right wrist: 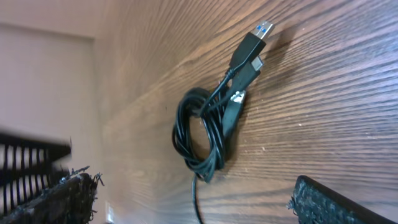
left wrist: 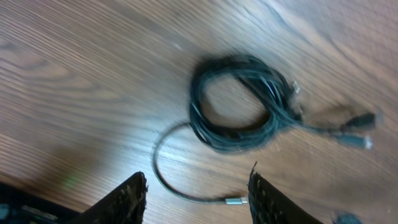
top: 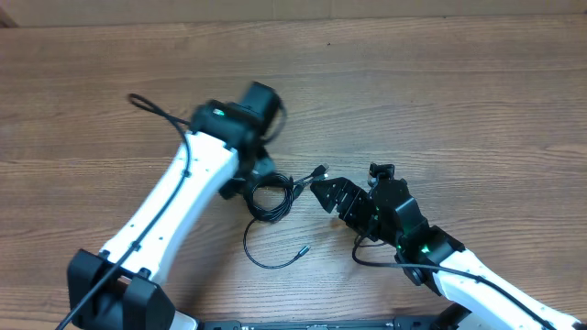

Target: Untangle cables

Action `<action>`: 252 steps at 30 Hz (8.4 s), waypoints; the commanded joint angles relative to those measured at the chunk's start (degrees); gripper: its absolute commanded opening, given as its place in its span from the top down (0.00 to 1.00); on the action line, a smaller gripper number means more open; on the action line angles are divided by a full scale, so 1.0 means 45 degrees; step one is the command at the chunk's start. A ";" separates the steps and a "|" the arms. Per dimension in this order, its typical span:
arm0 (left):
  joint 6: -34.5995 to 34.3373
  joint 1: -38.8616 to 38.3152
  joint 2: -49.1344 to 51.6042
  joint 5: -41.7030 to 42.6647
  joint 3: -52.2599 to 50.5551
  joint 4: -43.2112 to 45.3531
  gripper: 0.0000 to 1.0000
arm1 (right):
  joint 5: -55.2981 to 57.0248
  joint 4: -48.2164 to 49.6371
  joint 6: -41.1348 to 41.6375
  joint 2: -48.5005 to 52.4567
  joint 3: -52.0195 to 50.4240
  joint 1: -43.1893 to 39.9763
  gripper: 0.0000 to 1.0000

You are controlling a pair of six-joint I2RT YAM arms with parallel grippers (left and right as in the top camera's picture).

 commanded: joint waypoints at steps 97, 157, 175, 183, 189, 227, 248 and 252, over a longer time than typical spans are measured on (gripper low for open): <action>1.0010 0.4702 -0.1268 0.7159 -0.0233 0.0345 0.50 | -0.1875 -0.3633 -0.5221 0.3303 0.6484 -0.0248 0.96; 0.3672 0.6062 -1.0224 1.4994 -0.8723 0.8976 0.56 | -0.4741 -0.6154 -0.7310 -0.0699 0.6062 -0.0112 0.96; 0.3682 0.5217 -0.8680 1.4275 -0.8723 0.9588 0.96 | -0.5557 -0.5212 -0.7257 -0.0699 0.6062 -0.0219 0.96; 0.4405 0.5217 -0.8573 1.4260 -0.8723 0.9539 0.96 | -0.5518 -0.4731 -0.6912 -0.0704 0.6062 -0.0389 0.96; 0.5401 0.5221 -0.8573 1.3716 -0.8723 0.9394 0.96 | -0.6193 -0.4391 -0.5897 -0.0704 0.6062 -0.0894 0.96; 0.4192 0.5226 -0.8490 0.7723 -0.8723 0.5484 0.96 | -0.6494 -0.2463 -0.4619 -0.0685 0.6062 -0.1481 0.87; 0.7689 0.5226 -0.8490 1.3041 -0.8723 0.9126 0.95 | -0.5100 -0.7043 -0.2637 0.2409 0.6062 -0.0534 0.34; 0.5391 0.5226 -0.8490 1.3036 -0.8723 0.9258 0.95 | -0.5105 -0.6513 -0.1928 0.3055 0.6062 -0.0325 0.40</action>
